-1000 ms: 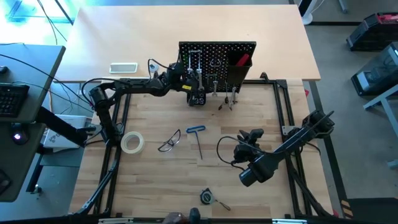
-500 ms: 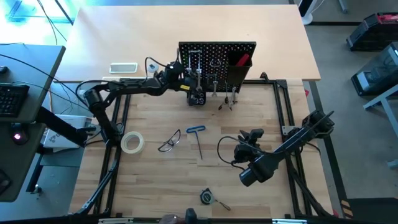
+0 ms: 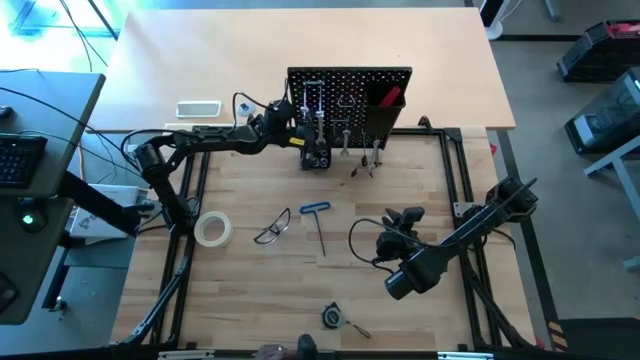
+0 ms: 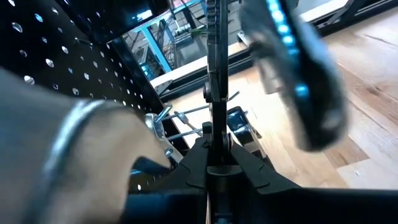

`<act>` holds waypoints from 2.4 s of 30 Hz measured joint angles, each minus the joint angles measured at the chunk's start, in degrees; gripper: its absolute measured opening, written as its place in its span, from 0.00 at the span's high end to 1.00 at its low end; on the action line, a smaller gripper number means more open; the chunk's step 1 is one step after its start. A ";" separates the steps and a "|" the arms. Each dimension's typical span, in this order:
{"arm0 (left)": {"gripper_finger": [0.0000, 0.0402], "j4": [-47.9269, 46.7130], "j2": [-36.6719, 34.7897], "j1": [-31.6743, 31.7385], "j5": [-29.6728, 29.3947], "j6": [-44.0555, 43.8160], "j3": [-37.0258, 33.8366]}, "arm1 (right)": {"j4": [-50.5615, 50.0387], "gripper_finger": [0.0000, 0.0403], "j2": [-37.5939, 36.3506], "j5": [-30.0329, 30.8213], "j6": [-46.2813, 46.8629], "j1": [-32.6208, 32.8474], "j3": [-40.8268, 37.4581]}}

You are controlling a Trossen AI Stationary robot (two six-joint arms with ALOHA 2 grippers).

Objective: Hang tools onto peg board
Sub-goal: Hang the wire stripper onto the peg board

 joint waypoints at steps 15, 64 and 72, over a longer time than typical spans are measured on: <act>0.96 4.00 1.98 -0.17 -1.98 -2.41 0.02 | 0.02 0.68 0.00 0.31 -0.59 -1.01 0.00; 0.96 -17.50 -6.47 -4.28 -4.17 1.17 0.07 | 0.07 0.68 0.00 -0.69 -0.44 -0.96 0.00; 0.96 -19.38 -11.12 -3.67 -6.35 1.04 -5.48 | 0.04 0.68 0.00 -1.98 -0.52 -0.96 0.00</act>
